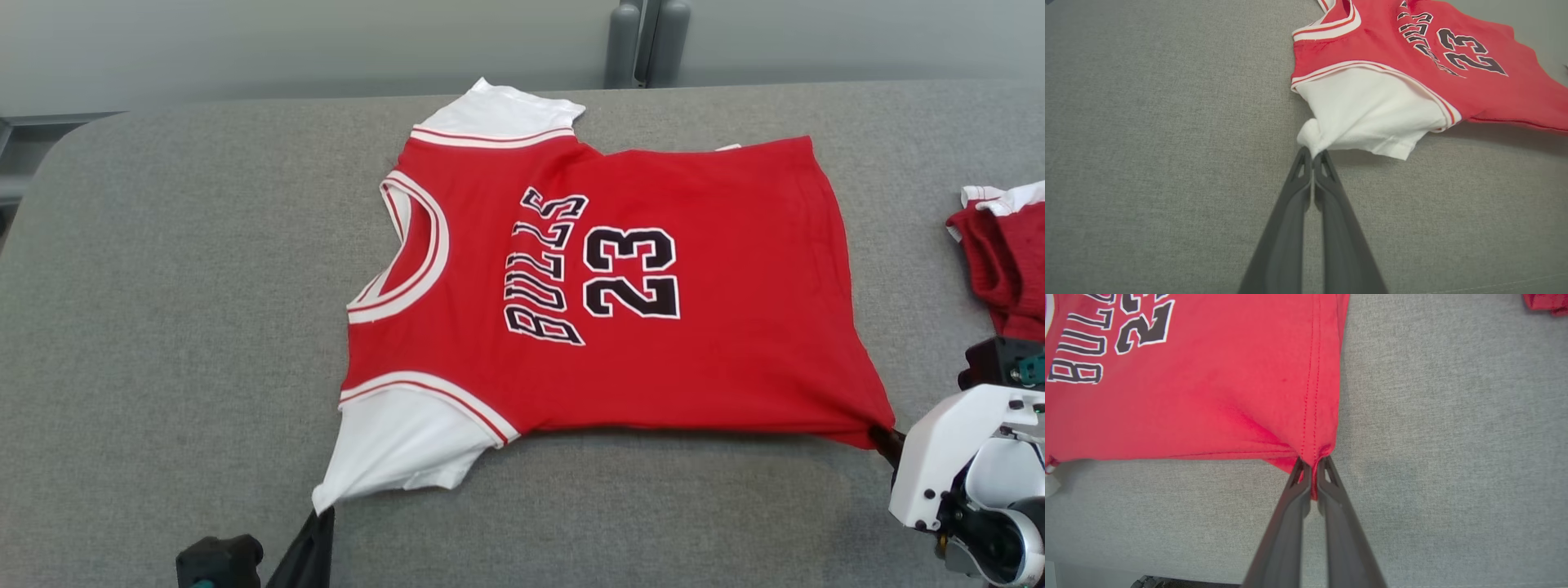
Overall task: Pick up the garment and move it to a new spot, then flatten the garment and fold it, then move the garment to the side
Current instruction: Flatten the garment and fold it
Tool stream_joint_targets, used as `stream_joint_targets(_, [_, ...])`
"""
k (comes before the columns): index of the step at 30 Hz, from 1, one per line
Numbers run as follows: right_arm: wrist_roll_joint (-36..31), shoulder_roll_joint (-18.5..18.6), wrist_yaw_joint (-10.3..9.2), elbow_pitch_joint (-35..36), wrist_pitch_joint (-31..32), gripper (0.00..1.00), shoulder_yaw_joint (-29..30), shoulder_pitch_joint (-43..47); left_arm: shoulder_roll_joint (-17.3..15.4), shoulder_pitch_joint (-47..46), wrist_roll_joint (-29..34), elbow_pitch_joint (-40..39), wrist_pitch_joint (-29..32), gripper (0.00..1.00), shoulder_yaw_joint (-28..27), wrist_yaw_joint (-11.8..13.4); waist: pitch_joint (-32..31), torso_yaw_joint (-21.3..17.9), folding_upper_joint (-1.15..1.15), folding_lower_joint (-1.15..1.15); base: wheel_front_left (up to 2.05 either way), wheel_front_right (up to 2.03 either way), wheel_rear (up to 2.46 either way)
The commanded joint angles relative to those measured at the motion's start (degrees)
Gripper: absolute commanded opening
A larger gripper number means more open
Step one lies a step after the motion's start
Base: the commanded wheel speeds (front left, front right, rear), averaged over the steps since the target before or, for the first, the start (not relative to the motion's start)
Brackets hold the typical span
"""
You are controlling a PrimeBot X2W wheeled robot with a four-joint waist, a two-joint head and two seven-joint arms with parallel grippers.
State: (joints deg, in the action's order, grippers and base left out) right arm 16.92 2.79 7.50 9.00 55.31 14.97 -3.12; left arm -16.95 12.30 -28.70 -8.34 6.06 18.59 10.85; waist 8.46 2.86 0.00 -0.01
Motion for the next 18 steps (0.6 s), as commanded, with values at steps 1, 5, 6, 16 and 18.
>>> stream_joint_targets(1, [-0.76, 0.21, -0.03, 0.01, -0.82, 0.00, 0.51, 1.35, -0.70, 1.56, -0.75, -0.52, 1.64, 0.00, 0.22, 0.32, -0.89, 0.30, 0.00, 0.01, 0.00, 0.00, 0.00])
stream_joint_targets(5, [-1.36, 0.21, -0.03, -0.98, -2.32, 0.00, 1.23, 2.99, -1.66, 4.35, -2.72, -2.28, 6.36, 0.00, 1.05, 0.60, -1.59, 0.06, 0.00, 0.01, 0.00, 0.00, 0.00])
stream_joint_targets(6, [-1.44, 0.21, -0.03, -1.31, -2.56, 0.00, 1.28, 3.32, -1.79, 5.09, -3.40, -2.84, 7.81, 0.00, 1.30, 0.61, -1.73, -0.03, 0.00, 0.01, 0.00, 0.00, 0.00])
stream_joint_targets(16, [-2.21, 0.20, -0.03, -1.82, -3.29, 0.00, 1.15, 5.67, -2.88, 10.55, -9.54, -8.63, 16.40, 0.00, 2.95, 0.37, -1.94, -1.00, 0.00, 0.01, 0.00, 0.00, 0.00])
stream_joint_targets(18, [-2.19, 0.20, -0.03, -1.74, -3.60, 0.00, 1.33, 5.77, -2.87, 11.31, -10.28, -9.17, 17.10, 0.00, 3.21, 0.19, -1.85, -1.24, 0.00, 0.01, 0.00, 0.00, 0.00])
